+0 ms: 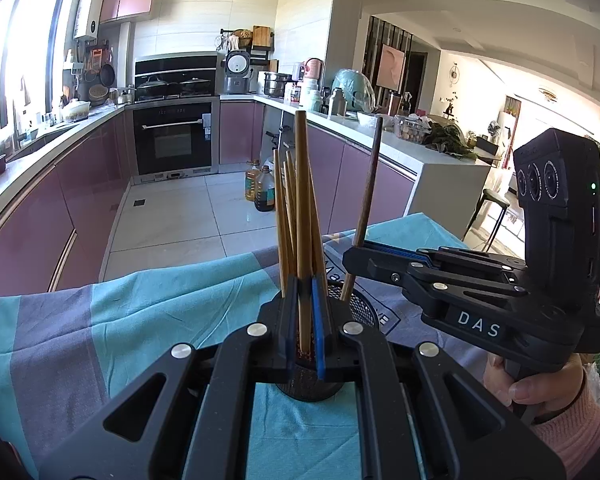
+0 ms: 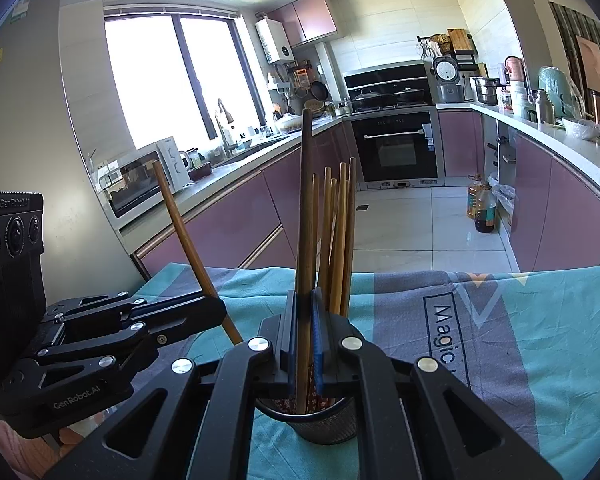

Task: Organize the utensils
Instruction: 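Lower the chopstick into the mesh cup with the left tool while the right tool lowers its own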

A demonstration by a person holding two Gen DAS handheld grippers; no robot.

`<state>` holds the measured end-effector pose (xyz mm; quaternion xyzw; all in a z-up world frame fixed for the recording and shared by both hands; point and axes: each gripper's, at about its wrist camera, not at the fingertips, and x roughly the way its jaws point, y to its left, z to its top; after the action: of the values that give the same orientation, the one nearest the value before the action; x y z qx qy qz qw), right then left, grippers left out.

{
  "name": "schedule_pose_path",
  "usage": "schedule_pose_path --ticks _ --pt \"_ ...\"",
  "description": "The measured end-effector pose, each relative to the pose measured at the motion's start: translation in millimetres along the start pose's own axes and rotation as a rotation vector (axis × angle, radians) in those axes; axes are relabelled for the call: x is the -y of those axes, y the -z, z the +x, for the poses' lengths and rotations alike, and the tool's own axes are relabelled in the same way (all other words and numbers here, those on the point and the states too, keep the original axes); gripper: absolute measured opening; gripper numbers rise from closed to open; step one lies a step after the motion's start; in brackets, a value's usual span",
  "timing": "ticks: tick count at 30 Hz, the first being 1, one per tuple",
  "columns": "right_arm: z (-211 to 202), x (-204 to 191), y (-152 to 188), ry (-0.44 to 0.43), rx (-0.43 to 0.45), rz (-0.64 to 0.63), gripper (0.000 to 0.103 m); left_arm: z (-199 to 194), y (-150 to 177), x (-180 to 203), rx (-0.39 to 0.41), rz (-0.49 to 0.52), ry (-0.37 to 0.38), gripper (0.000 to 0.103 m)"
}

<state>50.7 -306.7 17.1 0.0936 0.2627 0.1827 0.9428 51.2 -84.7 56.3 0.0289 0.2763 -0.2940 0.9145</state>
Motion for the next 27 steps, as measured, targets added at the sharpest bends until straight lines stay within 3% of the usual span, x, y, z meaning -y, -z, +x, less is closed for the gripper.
schedule_pose_path --ticks 27 --pt "9.6 -5.2 -4.6 0.002 -0.015 -0.003 0.006 15.0 1.3 -13.7 -0.017 -0.02 -0.028 0.008"
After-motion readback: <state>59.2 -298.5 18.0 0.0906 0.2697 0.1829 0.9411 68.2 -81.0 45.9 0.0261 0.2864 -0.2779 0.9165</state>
